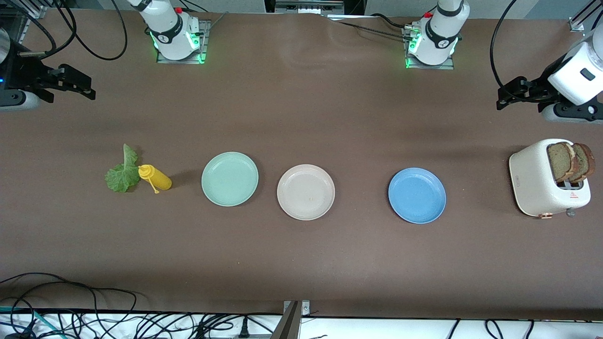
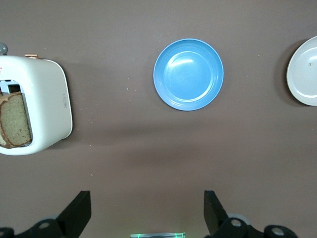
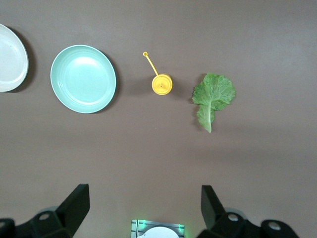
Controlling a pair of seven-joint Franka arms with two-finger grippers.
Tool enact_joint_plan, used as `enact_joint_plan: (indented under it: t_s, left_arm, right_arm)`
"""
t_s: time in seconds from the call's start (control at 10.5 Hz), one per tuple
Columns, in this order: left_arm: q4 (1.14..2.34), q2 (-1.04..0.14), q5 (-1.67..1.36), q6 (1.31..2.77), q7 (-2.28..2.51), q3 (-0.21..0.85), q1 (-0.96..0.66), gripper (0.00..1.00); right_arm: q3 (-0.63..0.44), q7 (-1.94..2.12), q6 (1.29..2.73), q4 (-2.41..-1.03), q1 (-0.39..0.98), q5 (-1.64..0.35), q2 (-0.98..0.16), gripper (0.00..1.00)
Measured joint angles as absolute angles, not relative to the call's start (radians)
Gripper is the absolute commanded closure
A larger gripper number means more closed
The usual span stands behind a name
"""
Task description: Make sandwich on beige plate with both arms
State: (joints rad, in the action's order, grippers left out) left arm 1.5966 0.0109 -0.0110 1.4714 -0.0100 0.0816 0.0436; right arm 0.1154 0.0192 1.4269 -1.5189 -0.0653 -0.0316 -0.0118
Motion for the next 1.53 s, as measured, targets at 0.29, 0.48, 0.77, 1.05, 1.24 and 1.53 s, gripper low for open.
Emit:
enact_joint_plan:
  t_s: [0.29, 0.48, 0.77, 1.05, 1.24, 1.53]
  left_arm:
    - [1.597, 0.014, -0.011, 1.471, -0.025, 0.081, 0.054, 0.0]
    - [1.597, 0.014, -0.011, 1.471, -0.026, 0.082, 0.054, 0.0]
    - [1.597, 0.015, -0.011, 1.471, -0.026, 0.082, 0.054, 0.0]
    - [1.597, 0.015, -0.011, 1.471, -0.026, 0.082, 0.054, 0.0]
    - [1.597, 0.015, -0.011, 1.471, -0.026, 0.084, 0.054, 0.0]
    - [1.597, 0.015, -0.011, 1.471, -0.026, 0.085, 0.054, 0.0]
  right_arm:
    - [0.118, -0.008, 1.423, -1.519, -0.063, -0.032, -0.012, 0.0]
    - [0.116, -0.008, 1.421, -1.519, -0.064, -0.032, -0.012, 0.0]
    - [0.119, -0.009, 1.397, -1.518, -0.063, -0.032, -0.011, 0.0]
    - [0.122, -0.019, 1.388, -1.518, -0.062, -0.032, -0.01, 0.0]
    - [0.122, -0.021, 1.386, -1.518, -0.062, -0.033, -0.01, 0.0]
    - [0.122, -0.028, 1.371, -1.518, -0.062, -0.034, -0.01, 0.0]
